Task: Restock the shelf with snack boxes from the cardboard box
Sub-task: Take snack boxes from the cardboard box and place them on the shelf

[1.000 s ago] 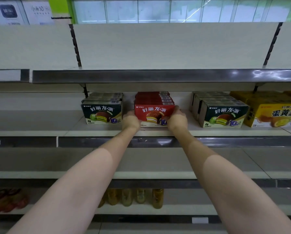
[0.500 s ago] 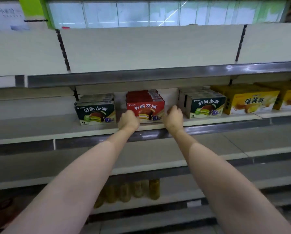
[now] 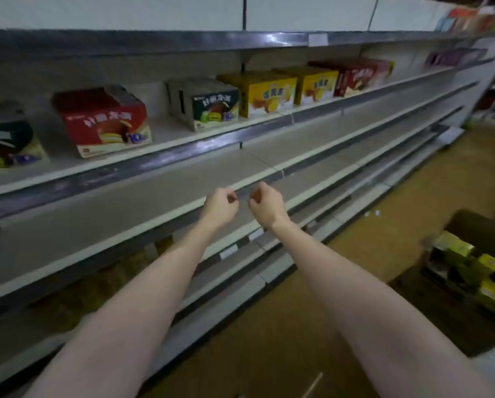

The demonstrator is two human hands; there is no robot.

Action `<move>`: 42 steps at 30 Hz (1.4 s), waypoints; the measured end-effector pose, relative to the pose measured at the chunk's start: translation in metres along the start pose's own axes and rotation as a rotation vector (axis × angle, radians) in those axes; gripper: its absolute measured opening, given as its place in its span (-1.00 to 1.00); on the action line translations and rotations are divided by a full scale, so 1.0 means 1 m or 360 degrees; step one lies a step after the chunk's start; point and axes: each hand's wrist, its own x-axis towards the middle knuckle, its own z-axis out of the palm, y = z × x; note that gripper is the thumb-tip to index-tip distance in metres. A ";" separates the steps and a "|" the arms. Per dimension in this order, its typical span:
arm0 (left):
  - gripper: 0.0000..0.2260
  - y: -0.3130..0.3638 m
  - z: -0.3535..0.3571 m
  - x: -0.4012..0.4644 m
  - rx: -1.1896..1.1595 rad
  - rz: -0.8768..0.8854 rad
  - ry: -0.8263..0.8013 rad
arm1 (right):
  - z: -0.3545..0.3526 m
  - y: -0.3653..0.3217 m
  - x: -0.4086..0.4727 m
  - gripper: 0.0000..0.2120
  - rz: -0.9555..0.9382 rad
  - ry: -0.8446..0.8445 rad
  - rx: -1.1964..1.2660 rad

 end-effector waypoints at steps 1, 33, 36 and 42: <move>-0.85 -0.001 0.024 -0.005 -0.0039 0.0004 -0.0081 | -0.007 0.019 -0.013 -0.93 0.0067 -0.0042 -0.0060; -0.89 0.250 0.535 -0.126 0.0508 0.0685 -0.0914 | -0.281 0.504 -0.195 -0.85 0.0898 0.0194 -0.0438; -0.92 0.265 0.564 -0.101 0.0551 0.0811 -0.0938 | -0.293 0.535 -0.178 -0.83 0.0984 0.0252 -0.0440; -0.90 0.293 0.631 -0.035 0.0483 0.0932 -0.1079 | -0.305 0.590 -0.131 -0.82 0.1167 0.0325 -0.0356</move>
